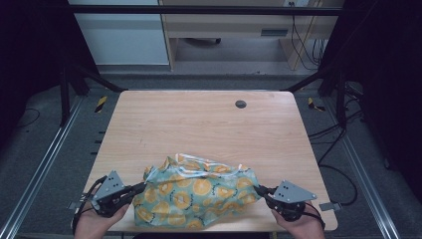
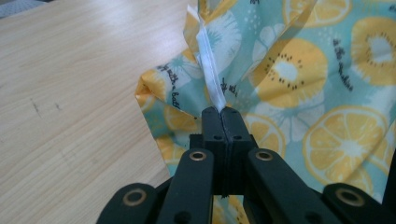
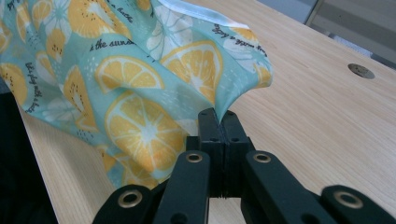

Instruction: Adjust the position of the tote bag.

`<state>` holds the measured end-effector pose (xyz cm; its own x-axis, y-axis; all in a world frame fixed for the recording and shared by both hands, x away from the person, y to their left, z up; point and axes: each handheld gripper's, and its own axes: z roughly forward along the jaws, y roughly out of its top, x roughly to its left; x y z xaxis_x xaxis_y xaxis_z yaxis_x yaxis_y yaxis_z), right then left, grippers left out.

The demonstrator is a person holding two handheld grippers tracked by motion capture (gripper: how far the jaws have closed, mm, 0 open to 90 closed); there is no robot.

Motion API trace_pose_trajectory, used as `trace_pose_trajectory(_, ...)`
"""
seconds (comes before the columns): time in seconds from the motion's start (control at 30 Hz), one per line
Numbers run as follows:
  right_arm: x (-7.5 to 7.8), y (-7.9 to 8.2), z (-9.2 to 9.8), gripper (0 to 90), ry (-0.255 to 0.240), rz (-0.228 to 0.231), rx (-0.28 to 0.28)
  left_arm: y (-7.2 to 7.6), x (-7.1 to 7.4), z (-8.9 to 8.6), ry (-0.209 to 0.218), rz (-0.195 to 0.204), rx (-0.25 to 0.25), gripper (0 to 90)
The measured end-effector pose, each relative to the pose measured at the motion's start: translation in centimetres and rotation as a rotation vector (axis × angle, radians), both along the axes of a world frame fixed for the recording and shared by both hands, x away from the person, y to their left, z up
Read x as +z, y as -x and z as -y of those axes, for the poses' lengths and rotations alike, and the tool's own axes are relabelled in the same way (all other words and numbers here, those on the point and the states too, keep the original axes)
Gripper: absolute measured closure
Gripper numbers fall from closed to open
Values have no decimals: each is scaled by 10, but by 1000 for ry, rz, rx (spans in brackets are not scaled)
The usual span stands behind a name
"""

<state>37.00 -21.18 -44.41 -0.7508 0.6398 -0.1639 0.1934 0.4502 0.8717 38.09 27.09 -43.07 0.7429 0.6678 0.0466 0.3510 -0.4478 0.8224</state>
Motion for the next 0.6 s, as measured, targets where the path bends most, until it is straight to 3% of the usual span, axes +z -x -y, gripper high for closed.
trace_pose_trajectory(0.23,-3,2,1,899,16,-10,20,-1,-11,5,-54,-40,-40,900)
trace_pose_trajectory(0.6,-6,5,0,898,29,-28,50,3,-17,7,-103,-73,-92,900)
